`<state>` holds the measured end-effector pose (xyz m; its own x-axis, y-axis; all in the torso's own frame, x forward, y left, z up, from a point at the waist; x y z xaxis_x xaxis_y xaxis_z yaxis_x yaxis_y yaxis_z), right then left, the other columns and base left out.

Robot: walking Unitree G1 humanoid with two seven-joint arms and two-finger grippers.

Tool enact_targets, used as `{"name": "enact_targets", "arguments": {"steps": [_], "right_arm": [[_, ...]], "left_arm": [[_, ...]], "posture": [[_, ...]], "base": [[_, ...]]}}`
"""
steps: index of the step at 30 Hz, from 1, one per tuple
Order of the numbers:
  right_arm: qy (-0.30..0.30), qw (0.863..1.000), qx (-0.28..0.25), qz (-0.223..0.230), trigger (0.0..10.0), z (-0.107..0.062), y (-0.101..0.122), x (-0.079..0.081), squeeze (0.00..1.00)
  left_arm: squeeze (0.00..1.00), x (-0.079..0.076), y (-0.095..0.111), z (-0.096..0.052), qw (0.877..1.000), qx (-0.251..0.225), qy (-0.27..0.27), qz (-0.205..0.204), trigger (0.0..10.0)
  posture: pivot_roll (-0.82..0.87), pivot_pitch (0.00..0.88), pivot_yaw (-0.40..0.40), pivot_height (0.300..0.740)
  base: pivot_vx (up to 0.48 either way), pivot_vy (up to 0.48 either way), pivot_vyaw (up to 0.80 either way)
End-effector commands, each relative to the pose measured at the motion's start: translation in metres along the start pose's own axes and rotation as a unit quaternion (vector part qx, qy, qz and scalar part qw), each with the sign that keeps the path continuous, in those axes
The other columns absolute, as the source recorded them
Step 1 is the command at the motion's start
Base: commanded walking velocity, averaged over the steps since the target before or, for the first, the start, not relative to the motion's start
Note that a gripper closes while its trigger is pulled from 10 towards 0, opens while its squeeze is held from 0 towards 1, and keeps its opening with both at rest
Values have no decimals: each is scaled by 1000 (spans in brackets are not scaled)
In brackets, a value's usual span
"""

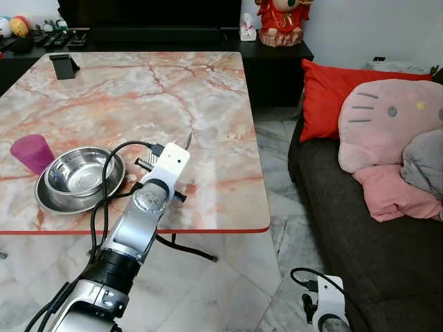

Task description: Setting the table

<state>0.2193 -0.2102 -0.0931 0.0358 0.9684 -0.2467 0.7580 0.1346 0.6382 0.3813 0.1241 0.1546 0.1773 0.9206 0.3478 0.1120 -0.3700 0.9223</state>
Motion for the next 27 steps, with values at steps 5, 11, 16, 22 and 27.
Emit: {"name": "enact_targets", "arguments": {"steps": [5, 11, 16, 22, 27], "right_arm": [[0, 1000, 9, -5, 10000, -1, -5, 0, 0], [1, 1000, 9, -5, 10000, -1, -5, 1, 0], [2, 1000, 10, -6, 10000, -1, -5, 0, 0], [2, 1000, 10, -7, 10000, -1, -5, 1, 0], [2, 1000, 10, -7, 10000, -1, -4, 1, 0]], "left_arm": [[0, -3, -3, -1, 999, -9, -20, 31, 10000], [0, -6, -17, -1, 999, 28, -27, 17, 10000], [0, -7, -22, -1, 996, 46, -34, -74, 10000], [0, -7, -24, -1, 996, 47, -34, -73, 10000], [0, -8, -26, -1, 997, 49, -33, -53, 10000]], "posture": [[30, 74, -8, 740], [30, 74, -8, 740], [29, 77, -9, 740], [28, 77, -9, 740], [28, 77, -9, 740]], "base": [[0, 0, 0], [0, 0, 0], [0, 0, 0], [0, 0, 0], [0, 0, 0]]}}
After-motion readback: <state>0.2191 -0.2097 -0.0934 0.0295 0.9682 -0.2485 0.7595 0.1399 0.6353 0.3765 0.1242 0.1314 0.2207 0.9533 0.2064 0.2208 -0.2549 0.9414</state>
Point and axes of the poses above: a point about 5 cm out from each wrist's last joint towards the gripper, its own z axis pointing out of the wrist towards the gripper, its own y axis along the axis of the wrist's last joint, x = y × z, the point moved 3 cm from there along z, pointing out of the wrist towards the gripper, and after that the axes turned 11 degrees about -z, right-handed, at the moved point
